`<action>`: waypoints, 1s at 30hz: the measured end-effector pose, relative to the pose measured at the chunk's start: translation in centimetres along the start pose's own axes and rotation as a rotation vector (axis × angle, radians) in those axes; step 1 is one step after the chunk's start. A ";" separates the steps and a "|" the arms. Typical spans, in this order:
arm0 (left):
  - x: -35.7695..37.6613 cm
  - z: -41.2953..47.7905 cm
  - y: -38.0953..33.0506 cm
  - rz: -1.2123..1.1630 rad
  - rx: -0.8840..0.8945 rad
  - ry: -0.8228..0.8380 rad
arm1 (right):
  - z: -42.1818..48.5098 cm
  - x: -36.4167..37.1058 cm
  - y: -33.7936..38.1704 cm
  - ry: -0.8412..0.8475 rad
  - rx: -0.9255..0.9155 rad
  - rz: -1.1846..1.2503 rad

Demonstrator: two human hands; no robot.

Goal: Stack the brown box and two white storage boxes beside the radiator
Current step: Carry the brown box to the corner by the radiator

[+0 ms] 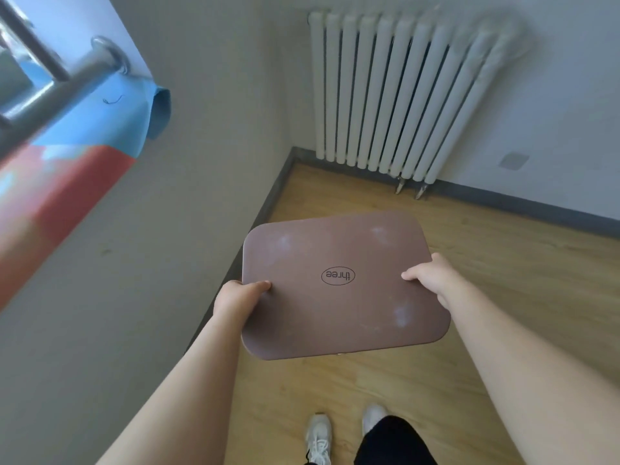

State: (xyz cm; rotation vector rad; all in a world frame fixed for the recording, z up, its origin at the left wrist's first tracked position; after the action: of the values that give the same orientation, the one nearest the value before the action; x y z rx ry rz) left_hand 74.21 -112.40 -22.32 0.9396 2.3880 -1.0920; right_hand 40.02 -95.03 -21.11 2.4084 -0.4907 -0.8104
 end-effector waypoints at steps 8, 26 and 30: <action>4.2 6.0 -10.0 -0.005 -0.054 -0.063 | 11.3 -2.4 8.9 0.060 -0.027 -0.050; 10.3 19.2 -22.3 -0.252 -0.290 -0.155 | 33.1 -0.2 29.5 0.183 -0.127 -0.308; 10.5 24.1 -24.7 -0.284 -0.330 -0.134 | 37.5 2.1 33.3 0.176 -0.121 -0.328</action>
State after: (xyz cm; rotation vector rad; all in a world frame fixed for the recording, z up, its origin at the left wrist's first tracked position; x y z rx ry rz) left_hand 50.49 -138.31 -30.41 0.4143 2.5332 -0.7834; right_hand 12.23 -136.42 -27.14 2.4496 0.0245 -0.7274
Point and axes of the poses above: each hand's wrist, its own z-axis towards the middle knuckle, its own x-axis out of the palm, y = z × x, the point moved 6 cm from there along z, towards the middle knuckle
